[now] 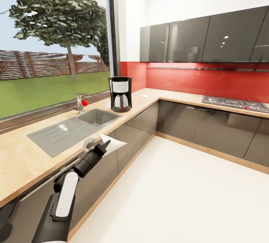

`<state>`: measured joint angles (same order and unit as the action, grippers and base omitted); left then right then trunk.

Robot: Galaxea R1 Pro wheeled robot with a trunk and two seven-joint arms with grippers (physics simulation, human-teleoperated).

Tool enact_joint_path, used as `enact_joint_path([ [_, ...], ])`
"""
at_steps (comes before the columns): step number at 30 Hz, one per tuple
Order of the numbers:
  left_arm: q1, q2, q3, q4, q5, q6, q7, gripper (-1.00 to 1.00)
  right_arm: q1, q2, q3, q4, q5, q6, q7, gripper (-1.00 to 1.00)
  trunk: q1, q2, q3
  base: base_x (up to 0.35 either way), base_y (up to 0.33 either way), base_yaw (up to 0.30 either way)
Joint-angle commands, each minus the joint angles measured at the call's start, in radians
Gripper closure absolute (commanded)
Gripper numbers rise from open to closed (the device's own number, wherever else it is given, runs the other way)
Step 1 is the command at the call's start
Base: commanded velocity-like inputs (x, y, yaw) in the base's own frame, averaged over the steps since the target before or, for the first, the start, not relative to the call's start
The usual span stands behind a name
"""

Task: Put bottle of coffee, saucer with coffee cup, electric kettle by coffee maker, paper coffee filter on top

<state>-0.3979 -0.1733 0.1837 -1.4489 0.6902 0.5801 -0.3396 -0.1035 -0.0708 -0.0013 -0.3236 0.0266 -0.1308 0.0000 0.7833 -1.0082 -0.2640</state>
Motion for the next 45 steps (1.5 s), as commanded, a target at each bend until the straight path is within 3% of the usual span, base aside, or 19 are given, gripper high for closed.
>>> enact_joint_path([
  [1, -0.001, -0.001, 0.003, 0.0, 0.002, 0.007, -0.001, 1.0, -0.001, -0.001, 0.0, 0.0, 0.003, -0.004, 0.0, -1.0, 0.0, -0.001, -0.001, 0.099, 0.0, 0.0],
  [45, -0.001, -0.001, 0.003, -0.001, 0.002, 0.009, -0.003, 1.0, -0.002, -0.004, 0.001, -0.003, 0.004, -0.007, -0.002, -1.0, 0.0, -0.001, -0.001, 0.04, 0.0, 0.0],
])
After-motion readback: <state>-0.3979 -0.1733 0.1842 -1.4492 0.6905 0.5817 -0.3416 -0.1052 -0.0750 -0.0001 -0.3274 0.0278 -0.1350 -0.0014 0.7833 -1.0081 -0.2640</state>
